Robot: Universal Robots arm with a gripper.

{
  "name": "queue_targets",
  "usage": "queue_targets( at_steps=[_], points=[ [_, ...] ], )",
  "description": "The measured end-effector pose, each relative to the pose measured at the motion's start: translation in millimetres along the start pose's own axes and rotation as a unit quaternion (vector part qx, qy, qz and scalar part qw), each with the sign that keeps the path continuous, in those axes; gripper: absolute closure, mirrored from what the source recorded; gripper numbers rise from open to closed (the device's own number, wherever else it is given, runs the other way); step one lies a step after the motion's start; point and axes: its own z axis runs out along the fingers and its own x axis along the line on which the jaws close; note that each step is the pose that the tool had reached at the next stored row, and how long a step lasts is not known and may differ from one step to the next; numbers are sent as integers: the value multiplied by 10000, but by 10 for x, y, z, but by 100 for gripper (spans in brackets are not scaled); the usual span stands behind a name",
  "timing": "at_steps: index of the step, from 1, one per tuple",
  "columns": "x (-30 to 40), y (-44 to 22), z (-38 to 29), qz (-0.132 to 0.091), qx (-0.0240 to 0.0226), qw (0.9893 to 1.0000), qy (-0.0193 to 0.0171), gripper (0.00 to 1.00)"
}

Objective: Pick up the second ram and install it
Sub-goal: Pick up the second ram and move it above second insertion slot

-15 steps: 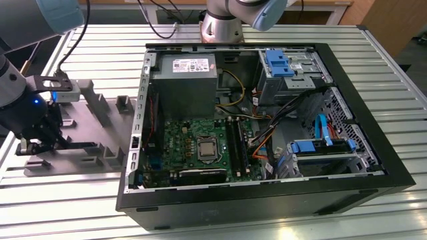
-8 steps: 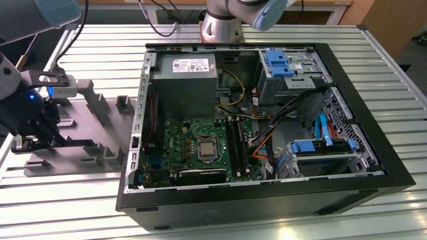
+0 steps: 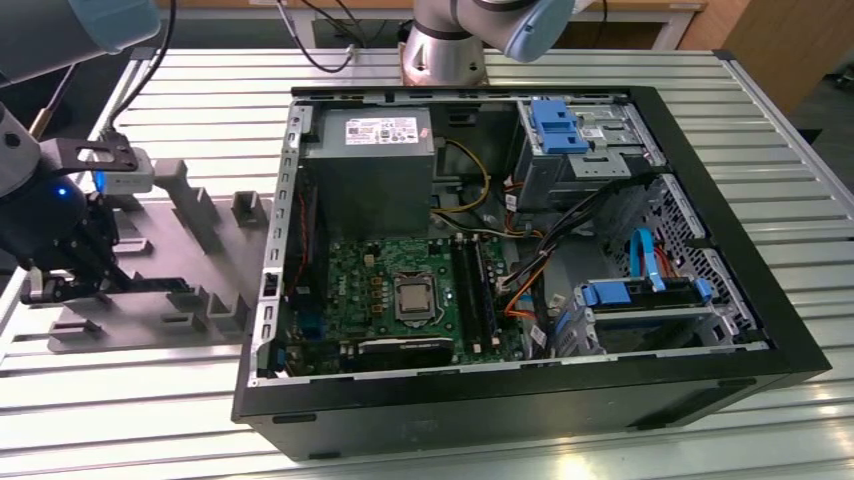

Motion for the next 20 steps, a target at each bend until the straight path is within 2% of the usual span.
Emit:
queue_targets(
  at_steps=[20],
  points=[
    [-1, -1, -75, 0, 0, 10000, 0, 86]
  ],
)
